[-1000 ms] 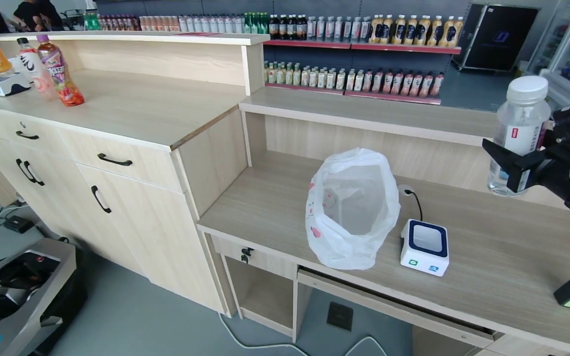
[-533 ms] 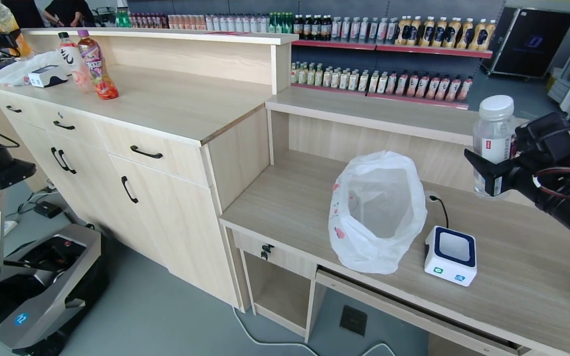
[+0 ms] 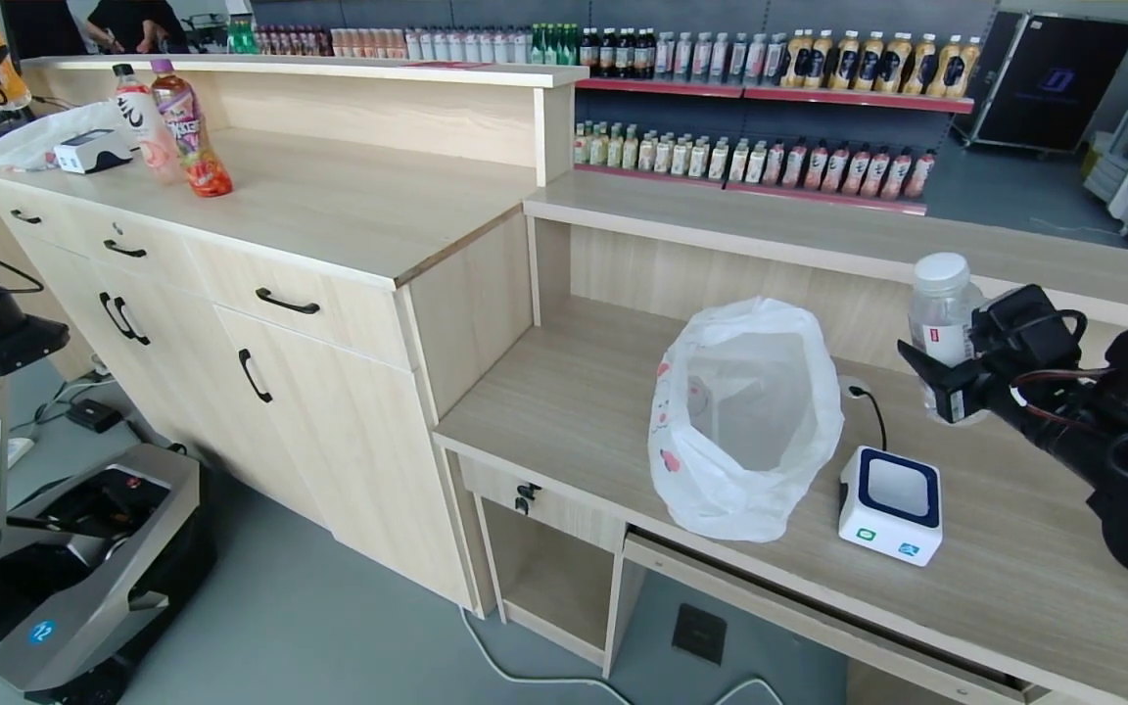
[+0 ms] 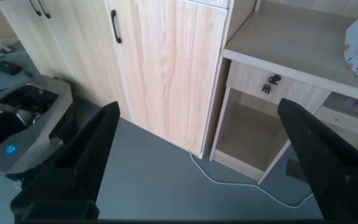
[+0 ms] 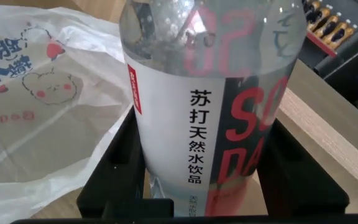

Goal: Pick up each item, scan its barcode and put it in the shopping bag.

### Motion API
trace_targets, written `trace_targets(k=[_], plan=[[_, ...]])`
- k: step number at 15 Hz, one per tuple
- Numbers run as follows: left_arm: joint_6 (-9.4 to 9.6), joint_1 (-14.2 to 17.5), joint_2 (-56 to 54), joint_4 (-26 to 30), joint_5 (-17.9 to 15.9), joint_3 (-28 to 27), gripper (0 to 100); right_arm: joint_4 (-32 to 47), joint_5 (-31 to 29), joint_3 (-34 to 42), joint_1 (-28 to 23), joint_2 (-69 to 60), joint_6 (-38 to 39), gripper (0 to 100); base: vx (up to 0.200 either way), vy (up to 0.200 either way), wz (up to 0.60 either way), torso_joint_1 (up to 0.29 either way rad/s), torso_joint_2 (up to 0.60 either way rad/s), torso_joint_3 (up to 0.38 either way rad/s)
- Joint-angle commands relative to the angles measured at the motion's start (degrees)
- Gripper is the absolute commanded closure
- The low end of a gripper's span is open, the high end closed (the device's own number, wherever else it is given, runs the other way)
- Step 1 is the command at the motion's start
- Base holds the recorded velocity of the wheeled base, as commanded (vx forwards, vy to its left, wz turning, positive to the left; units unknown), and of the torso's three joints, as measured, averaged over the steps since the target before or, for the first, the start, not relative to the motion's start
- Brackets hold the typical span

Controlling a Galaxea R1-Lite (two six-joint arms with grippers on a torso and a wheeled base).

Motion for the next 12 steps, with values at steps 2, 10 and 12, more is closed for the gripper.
trace_targets(k=[2,10,12], plan=[[-0.02,-0.01,0.00,0.00,0.05,0.00,0,-0.27,7.07,-0.77,-3.34,4.71,-3.54,100,0.000,0.000,0.00,0.000,0.00,0.000],[-0.02,-0.01,0.00,0.00,0.05,0.00,0,-0.36,23.94,-5.25,-7.91,10.60,-8.11,100,0.000,0.000,0.00,0.000,0.00,0.000],[-0.02,-0.01,0.00,0.00,0.05,0.00,0,-0.45,26.23,-6.04,-7.91,12.01,-8.20,100,0.000,0.000,0.00,0.000,0.00,0.000]])
